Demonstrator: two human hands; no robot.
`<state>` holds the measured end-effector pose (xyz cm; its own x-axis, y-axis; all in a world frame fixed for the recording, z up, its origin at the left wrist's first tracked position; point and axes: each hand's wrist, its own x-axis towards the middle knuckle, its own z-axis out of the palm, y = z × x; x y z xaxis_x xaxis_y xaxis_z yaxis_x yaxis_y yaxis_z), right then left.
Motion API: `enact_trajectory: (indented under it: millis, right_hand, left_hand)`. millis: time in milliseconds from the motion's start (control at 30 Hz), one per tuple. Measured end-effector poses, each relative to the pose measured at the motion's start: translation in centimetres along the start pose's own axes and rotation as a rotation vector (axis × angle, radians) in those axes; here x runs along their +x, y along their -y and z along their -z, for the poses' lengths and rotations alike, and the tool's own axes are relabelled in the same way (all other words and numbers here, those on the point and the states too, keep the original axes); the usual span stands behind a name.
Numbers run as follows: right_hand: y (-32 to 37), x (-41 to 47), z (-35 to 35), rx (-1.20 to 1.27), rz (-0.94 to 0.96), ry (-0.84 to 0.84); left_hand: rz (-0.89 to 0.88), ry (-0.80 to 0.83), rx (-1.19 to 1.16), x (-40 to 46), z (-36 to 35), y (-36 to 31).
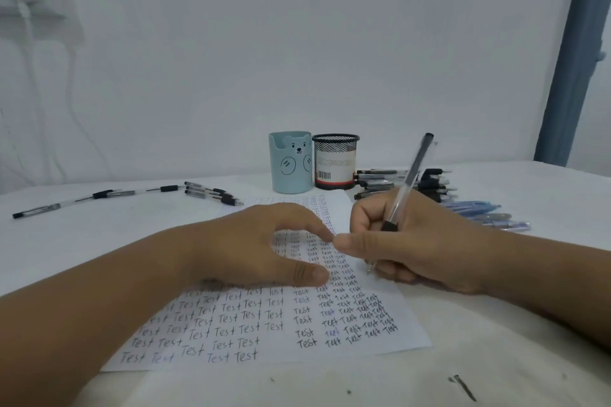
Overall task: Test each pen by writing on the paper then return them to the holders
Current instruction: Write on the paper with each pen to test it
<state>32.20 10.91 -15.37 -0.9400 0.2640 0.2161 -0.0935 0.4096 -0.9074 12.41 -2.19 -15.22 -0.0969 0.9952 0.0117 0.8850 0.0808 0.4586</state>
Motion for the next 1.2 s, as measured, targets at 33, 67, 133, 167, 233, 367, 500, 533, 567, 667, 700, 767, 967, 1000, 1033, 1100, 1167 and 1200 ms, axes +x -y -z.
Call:
enact_trajectory:
  millis: [33,67,133,167,233,367,500,533,567,667,700,767,967,1000,1033,1100,1167,1200]
  right_hand:
    - [0.27,-0.08,-0.24,-0.042,0.015,0.010]
    - [0.50,-0.15,-0.45,-0.069,0.024,0.012]
    - [0.43,-0.11,-0.51,-0.116,0.041,-0.010]
    - [0.36,-0.13,-0.49,-0.163,0.051,-0.027]
    - [0.08,-0.13,-0.42,-0.252,0.056,-0.049]
    - [0.11,-0.25,-0.53,-0.316,0.025,-0.068]
    - [0.39,-0.32,-0.73,-0.353,0.010,-0.080]
    - [0.45,-0.31,-0.75,-0.368,0.013,-0.081]
    - [0.52,-0.31,-0.75,-0.379,0.015,-0.080]
    - [0.65,-0.36,-0.76,-0.360,-0.002,-0.059]
    - [0.63,-0.37,-0.74,-0.348,-0.008,-0.057]
    - [0.55,-0.37,-0.66,-0.328,-0.004,-0.065]
    - [0.44,-0.32,-0.72,-0.399,0.020,-0.075]
    - [0.46,-0.31,-0.71,-0.409,0.024,-0.078]
    - [0.47,-0.30,-0.68,-0.410,0.026,-0.081]
    - [0.46,-0.26,-0.58,-0.393,0.032,-0.084]
    - [0.41,-0.21,-0.54,-0.396,0.040,-0.074]
    - [0.34,-0.19,-0.51,-0.406,0.042,-0.069]
  left_hand:
    - [-0.005,0.001,0.006,0.03,0.01,0.02]
    - [-0.011,-0.002,0.009,0.02,0.00,0.05]
    - [-0.019,-0.007,0.005,0.05,0.00,0.14]
    - [-0.018,-0.007,-0.001,0.05,-0.01,0.13]
    - [-0.018,-0.007,-0.010,0.12,-0.02,0.23]
    - [-0.019,-0.014,0.000,0.13,-0.06,0.33]
    - [-0.015,-0.014,-0.012,0.07,-0.04,0.18]
    - [-0.012,-0.015,-0.012,0.08,-0.02,0.16]
    - [-0.010,-0.016,-0.011,0.09,0.00,0.14]
    - [-0.009,-0.008,-0.014,0.11,0.03,0.18]
    - [-0.013,-0.004,-0.016,0.11,0.03,0.22]
    - [-0.019,-0.006,-0.012,0.12,0.06,0.23]
    - [-0.013,-0.005,-0.015,0.14,0.05,0.27]
    - [-0.011,-0.006,-0.014,0.13,0.04,0.28]
    - [-0.008,-0.006,-0.014,0.09,0.04,0.27]
    - [-0.005,-0.002,-0.013,0.06,0.06,0.27]
    - [-0.005,0.004,-0.014,0.06,0.11,0.19]
    - [-0.005,0.005,-0.015,0.06,0.12,0.18]
